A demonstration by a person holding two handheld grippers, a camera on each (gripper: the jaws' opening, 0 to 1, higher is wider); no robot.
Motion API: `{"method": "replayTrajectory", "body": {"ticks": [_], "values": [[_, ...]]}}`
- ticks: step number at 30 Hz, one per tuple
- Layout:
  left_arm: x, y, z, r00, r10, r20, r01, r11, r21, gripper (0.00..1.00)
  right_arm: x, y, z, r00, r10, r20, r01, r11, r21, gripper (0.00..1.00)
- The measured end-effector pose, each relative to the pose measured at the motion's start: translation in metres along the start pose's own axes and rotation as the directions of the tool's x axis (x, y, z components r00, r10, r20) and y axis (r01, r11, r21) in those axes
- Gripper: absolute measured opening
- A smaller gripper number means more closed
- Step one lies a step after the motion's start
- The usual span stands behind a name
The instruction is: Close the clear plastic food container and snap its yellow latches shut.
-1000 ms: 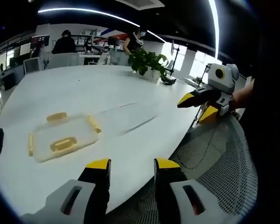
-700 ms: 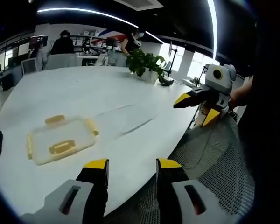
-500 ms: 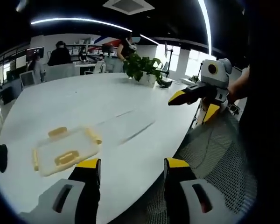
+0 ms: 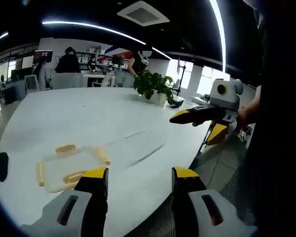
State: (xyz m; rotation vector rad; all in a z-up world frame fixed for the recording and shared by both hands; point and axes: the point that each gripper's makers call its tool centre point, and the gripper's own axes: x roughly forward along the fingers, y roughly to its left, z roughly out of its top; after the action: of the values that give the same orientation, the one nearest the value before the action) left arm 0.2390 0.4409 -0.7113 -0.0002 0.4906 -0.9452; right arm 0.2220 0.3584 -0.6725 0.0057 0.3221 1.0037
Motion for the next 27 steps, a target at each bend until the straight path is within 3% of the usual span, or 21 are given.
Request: {"method": "replayTrajectory", "body": {"ticks": [5, 9, 18, 27], "values": [[-0.006, 0.009, 0.008, 1.000, 0.011, 0.012, -0.011, 1.000, -0.008, 0.50, 0.007, -0.001, 0.014, 0.999, -0.002, 0.036, 0.002, 1.000, -0.001, 0.58], [-0.009, 0.016, 0.006, 1.000, 0.019, 0.005, -0.019, 1.000, -0.006, 0.48, 0.014, -0.002, 0.016, 0.999, -0.009, 0.051, 0.008, 1.000, 0.004, 0.58], [-0.016, 0.033, -0.004, 1.000, 0.013, -0.023, -0.013, 1.000, -0.008, 0.47, 0.033, -0.006, 0.011, 1.000, -0.017, -0.001, 0.017, 0.998, -0.057, 0.57], [-0.022, 0.060, -0.002, 0.999, -0.018, -0.042, 0.018, 1.000, 0.004, 0.45, 0.053, -0.015, 0.019, 0.999, -0.035, -0.010, 0.035, 0.999, -0.040, 0.55]]}}
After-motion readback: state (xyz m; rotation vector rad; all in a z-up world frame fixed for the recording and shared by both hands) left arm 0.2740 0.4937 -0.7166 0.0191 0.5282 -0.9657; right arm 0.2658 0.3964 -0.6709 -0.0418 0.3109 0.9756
